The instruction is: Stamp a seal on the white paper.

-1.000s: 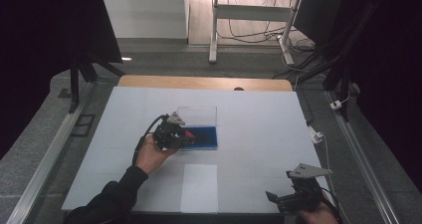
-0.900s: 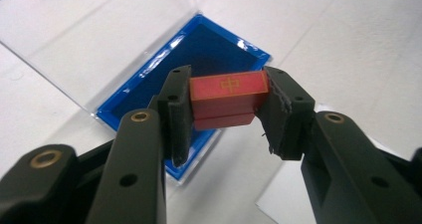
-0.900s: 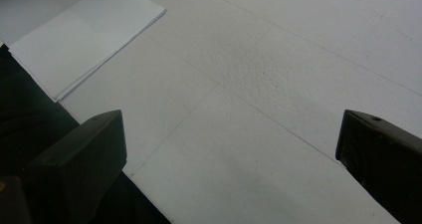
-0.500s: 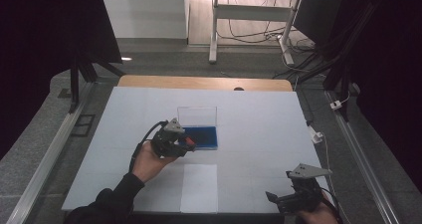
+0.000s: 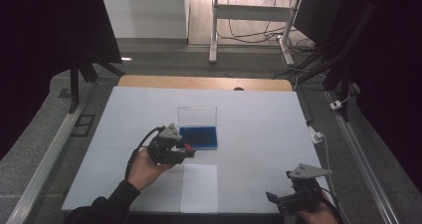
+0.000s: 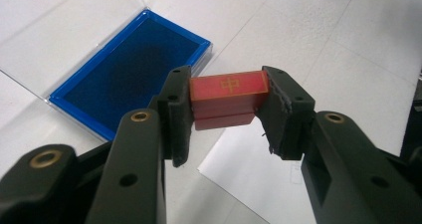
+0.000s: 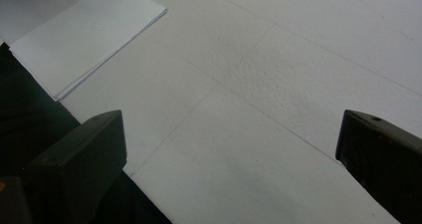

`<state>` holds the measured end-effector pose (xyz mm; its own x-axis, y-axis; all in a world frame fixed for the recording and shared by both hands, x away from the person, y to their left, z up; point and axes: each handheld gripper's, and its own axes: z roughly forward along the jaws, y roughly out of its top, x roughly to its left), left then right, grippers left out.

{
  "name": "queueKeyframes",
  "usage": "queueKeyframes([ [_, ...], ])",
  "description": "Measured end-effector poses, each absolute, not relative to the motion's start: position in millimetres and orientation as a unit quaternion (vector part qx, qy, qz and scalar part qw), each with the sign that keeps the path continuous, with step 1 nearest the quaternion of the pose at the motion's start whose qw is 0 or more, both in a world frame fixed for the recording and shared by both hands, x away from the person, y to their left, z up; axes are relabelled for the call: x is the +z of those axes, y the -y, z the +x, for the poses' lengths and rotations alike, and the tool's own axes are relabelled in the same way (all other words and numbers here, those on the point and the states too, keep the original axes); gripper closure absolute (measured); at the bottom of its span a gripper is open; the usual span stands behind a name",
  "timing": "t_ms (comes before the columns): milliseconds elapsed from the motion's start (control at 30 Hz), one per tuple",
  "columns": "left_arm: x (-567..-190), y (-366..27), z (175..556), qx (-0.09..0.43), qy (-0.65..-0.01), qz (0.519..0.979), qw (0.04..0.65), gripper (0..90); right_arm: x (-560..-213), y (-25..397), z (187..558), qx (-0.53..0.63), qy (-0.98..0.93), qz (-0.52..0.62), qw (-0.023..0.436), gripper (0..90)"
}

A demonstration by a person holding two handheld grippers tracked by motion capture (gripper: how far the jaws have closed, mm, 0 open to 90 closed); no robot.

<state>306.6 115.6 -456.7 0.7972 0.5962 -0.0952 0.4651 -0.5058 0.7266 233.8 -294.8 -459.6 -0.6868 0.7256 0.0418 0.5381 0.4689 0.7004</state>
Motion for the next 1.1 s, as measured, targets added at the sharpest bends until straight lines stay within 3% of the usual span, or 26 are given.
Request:
queueKeyframes([
  [467,-460.4,-115.1,293.4,0.073,-0.306,0.862,0.398,57.8,-459.6,294.7,234.1,0.355,-0.846,0.375,0.132,0.0],
  [1100,-478.1,-80.7,277.6,0.058,-0.269,0.880,0.386,57.8,-459.7,294.2,234.2,0.353,-0.848,0.373,0.131,0.0],
])
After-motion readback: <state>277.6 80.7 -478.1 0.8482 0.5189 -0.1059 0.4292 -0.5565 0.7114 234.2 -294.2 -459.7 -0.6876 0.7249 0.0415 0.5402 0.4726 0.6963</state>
